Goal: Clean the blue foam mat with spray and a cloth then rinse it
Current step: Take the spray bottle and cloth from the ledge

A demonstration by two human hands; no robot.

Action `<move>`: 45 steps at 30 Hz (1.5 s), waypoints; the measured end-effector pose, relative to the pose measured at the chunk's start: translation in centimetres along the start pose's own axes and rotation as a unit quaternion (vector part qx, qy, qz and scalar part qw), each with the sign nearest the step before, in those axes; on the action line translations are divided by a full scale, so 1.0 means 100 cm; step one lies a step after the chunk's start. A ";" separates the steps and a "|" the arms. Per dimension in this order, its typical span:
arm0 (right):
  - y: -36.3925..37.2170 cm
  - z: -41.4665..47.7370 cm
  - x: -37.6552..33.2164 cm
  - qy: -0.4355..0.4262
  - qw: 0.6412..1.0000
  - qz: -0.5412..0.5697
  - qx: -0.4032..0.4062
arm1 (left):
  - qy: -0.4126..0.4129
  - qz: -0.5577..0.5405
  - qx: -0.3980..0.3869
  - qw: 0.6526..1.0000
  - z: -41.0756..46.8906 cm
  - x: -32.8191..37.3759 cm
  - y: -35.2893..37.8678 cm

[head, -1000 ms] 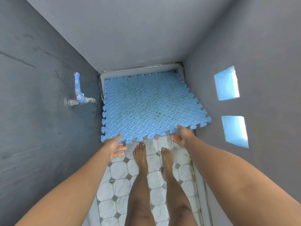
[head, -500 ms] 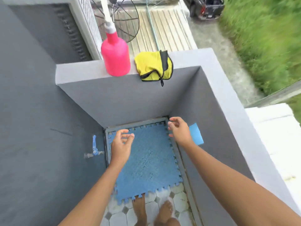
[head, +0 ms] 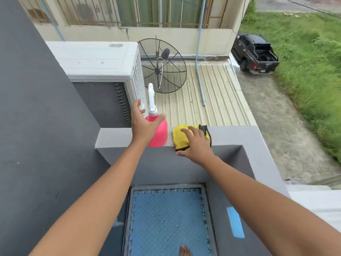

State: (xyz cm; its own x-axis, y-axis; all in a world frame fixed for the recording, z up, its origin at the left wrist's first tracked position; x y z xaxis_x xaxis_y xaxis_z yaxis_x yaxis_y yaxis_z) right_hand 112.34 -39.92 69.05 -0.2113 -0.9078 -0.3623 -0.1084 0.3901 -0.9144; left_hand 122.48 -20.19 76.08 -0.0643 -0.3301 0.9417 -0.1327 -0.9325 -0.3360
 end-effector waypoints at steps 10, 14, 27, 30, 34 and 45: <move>0.024 0.020 0.038 -0.105 0.990 -0.083 0.043 | 0.069 -0.023 0.077 0.994 0.012 0.030 0.018; 0.003 0.005 0.039 -0.069 0.987 0.148 0.008 | 0.062 -0.003 0.069 0.996 -0.031 0.035 0.011; 0.135 -0.195 0.037 0.105 0.812 0.574 0.028 | -0.056 -0.057 -0.032 0.996 -0.245 -0.133 -0.021; 0.204 -0.230 0.050 0.149 0.808 0.570 0.000 | -0.112 -0.012 -0.037 0.993 -0.297 -0.228 -0.019; 0.295 -0.261 0.066 0.201 0.802 0.560 -0.039 | -0.183 0.030 -0.035 0.982 -0.359 -0.343 -0.022; 0.551 -0.259 0.161 0.209 0.840 0.495 -0.075 | -0.293 0.182 -0.096 0.934 -0.473 -0.655 0.041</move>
State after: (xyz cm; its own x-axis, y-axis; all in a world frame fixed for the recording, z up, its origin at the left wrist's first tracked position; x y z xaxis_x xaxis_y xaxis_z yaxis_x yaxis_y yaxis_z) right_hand 77.82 -29.01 17.51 -0.5894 -0.0048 -0.8078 0.2072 0.9656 -0.1569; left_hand 79.38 4.53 12.22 0.4053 -0.6967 0.5919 -0.3863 -0.7173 -0.5799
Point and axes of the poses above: each hand's wrist, its own z-axis towards the middle knuckle, its own y-axis out of the palm, x = y × z, the point moved 8 cm from there along z, towards the middle knuckle, and after that the axes turned 6 degrees about -x, right-handed, at the moved point
